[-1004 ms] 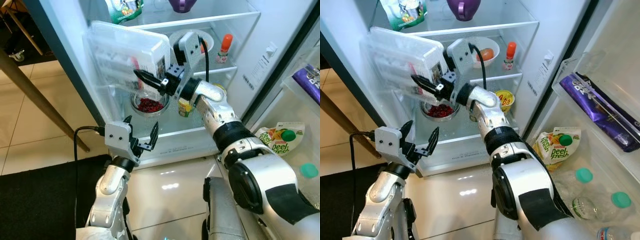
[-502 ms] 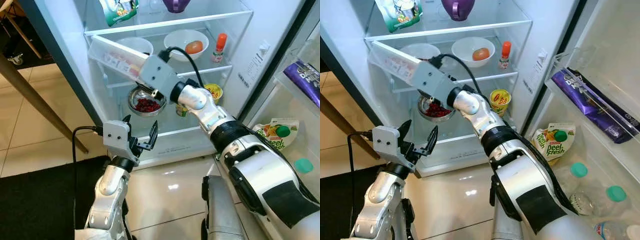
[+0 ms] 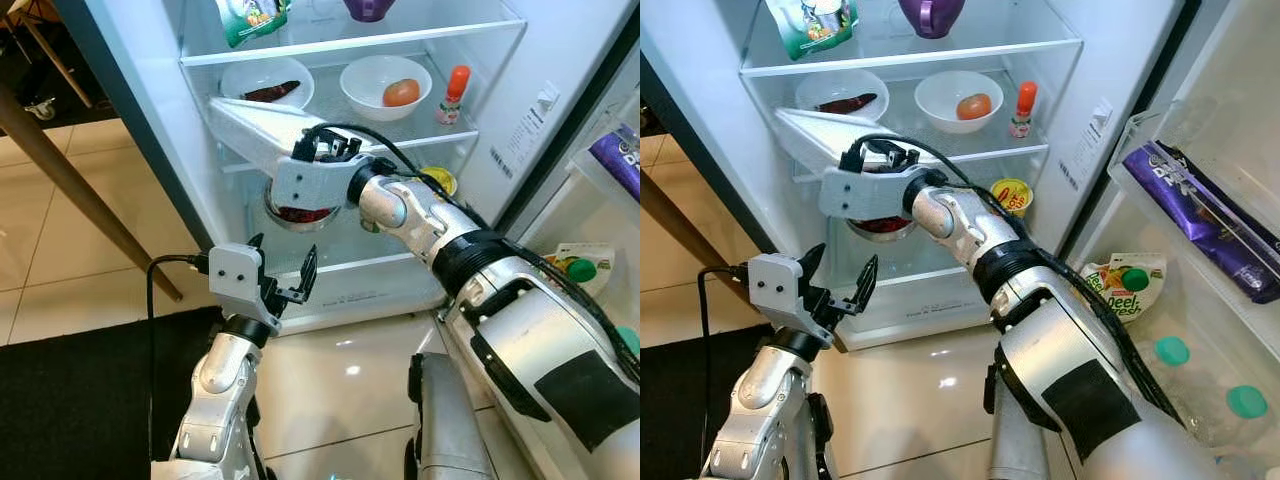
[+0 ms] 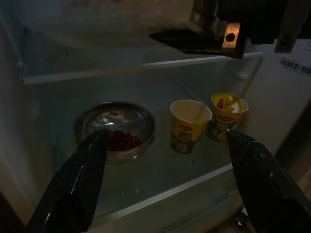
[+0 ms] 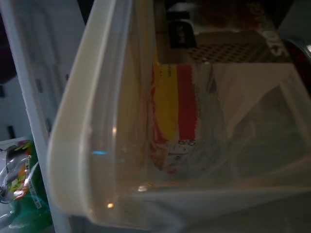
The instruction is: Restocking fridge
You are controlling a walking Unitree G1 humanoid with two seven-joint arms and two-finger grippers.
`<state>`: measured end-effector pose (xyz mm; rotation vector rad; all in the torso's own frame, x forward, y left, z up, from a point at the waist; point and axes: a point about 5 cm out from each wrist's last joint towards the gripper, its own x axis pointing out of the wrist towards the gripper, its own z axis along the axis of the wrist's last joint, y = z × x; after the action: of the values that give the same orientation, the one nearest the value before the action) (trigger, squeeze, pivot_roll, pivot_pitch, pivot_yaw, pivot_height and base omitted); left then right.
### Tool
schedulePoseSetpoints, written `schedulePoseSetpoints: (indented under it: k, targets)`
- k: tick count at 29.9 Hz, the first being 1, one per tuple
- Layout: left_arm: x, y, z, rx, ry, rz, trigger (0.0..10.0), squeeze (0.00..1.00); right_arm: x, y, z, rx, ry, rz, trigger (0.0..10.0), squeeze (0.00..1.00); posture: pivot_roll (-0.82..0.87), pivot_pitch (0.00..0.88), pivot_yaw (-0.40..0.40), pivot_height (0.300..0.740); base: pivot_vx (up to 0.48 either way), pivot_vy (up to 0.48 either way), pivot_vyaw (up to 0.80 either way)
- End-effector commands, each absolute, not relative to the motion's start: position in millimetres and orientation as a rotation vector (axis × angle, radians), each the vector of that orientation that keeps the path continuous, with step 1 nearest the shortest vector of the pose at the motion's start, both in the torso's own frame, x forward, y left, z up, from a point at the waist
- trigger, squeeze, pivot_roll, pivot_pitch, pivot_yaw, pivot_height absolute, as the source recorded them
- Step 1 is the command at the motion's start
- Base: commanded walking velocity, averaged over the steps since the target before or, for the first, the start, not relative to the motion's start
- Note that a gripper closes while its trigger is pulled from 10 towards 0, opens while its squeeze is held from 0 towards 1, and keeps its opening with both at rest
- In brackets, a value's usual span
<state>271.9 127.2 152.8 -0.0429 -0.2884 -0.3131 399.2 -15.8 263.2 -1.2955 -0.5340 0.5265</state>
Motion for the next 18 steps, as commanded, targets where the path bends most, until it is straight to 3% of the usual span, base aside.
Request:
schedulePoseSetpoints:
  k: [1, 8, 18]
  targets:
    - [270, 124, 151, -0.053, -0.278, -0.322, 10.0, 0.00, 400, -15, 265, -1.362, -0.547, 0.509, 10.0, 0.00, 0.00, 0.279, -0.003, 0.471, 0.000, 0.000, 0.00]
    - [270, 123, 152, -0.053, -0.280, -0.325, 10.0, 0.00, 403, -19, 263, -1.475, -0.531, 0.474, 10.0, 0.00, 0.00, 0.279, -0.003, 0.471, 0.000, 0.000, 0.00]
    - [269, 123, 153, -0.055, -0.283, -0.326, 10.0, 0.00, 408, -26, 254, -1.488, -0.441, 0.401, 10.0, 0.00, 0.00, 0.284, -0.002, 0.471, 0.000, 0.000, 0.00]
